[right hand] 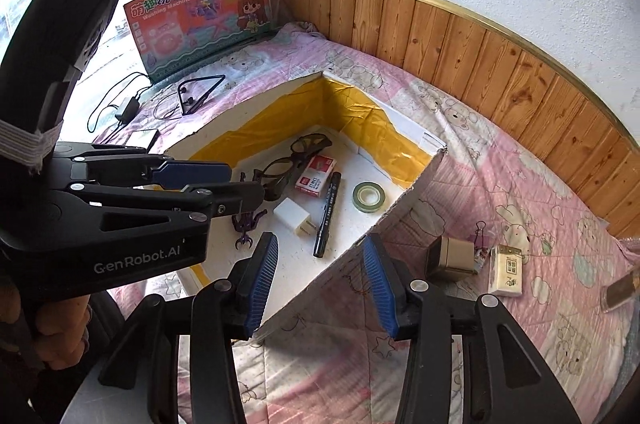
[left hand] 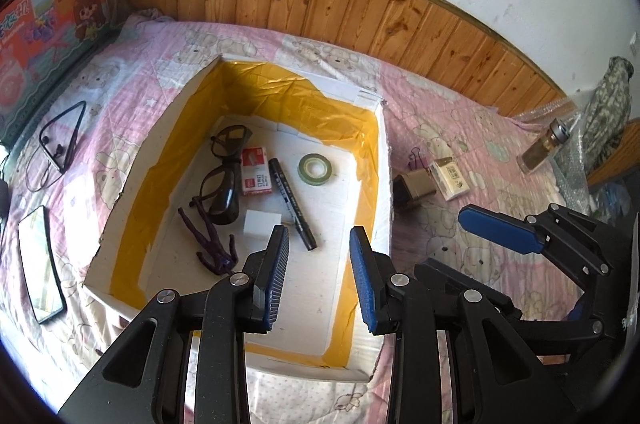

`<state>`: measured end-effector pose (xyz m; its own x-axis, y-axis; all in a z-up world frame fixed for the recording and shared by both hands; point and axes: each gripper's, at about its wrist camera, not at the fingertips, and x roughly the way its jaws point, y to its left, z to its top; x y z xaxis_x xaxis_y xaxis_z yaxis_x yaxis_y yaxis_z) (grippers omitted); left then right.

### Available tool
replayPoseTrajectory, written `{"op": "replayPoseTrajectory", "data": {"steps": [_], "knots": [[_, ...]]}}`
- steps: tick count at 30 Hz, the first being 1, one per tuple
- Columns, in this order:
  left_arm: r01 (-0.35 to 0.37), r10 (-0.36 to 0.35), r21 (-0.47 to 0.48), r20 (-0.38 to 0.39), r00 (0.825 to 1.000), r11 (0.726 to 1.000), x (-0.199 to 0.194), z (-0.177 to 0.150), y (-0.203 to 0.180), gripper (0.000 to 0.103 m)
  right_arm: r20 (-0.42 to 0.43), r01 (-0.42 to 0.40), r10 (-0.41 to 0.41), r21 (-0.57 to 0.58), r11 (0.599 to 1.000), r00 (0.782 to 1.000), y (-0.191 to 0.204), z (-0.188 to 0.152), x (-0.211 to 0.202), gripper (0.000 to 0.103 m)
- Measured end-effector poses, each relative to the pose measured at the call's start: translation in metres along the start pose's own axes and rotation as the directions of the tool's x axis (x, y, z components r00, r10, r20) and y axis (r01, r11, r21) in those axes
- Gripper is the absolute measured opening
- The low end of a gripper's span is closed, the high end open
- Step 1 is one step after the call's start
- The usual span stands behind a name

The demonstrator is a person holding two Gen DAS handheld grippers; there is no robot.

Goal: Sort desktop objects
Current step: 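Move both grippers back toward the tin box and tissue pack on the bed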

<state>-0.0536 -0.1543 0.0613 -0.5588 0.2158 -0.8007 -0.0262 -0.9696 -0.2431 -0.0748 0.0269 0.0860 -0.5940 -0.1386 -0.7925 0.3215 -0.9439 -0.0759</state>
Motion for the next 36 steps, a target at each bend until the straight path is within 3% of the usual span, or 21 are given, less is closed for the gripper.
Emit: {"op": "replayPoseTrajectory", "data": {"steps": [8, 16, 18, 23, 29, 36], "knots": [[0.041, -0.04, 0.077, -0.019, 0.999, 0.996, 0.004, -0.009, -0.027, 0.034, -0.012, 0.013, -0.012, 0.084, 0.996, 1.0, -0.021, -0.023, -0.004, 0.05], [0.109, -0.105, 0.079, -0.049, 0.993, 0.991, 0.008, -0.009, -0.037, 0.035, -0.039, 0.033, -0.027, 0.151, 0.988, 0.999, -0.046, -0.042, -0.002, 0.05], [0.131, -0.126, 0.097, -0.059, 0.99, 0.987, 0.009, -0.009, -0.045, 0.04, -0.049, 0.037, -0.029, 0.166, 0.985, 0.998, -0.051, -0.048, -0.001, 0.05], [0.166, -0.148, 0.177, -0.111, 0.983, 0.97, 0.02, -0.012, -0.076, 0.043, -0.062, 0.051, -0.038, 0.227, 0.973, 0.997, -0.07, -0.068, -0.003, 0.05], [0.177, -0.123, 0.275, -0.203, 0.971, 0.945, 0.049, -0.015, -0.112, 0.043, -0.084, 0.078, -0.05, 0.368, 0.927, 0.995, -0.109, -0.11, -0.004, 0.051], [0.182, -0.091, 0.342, -0.267, 0.959, 0.922, 0.084, -0.001, -0.146, 0.043, -0.133, 0.149, -0.089, 0.564, 0.812, 0.987, -0.158, -0.169, 0.0, 0.053]]}}
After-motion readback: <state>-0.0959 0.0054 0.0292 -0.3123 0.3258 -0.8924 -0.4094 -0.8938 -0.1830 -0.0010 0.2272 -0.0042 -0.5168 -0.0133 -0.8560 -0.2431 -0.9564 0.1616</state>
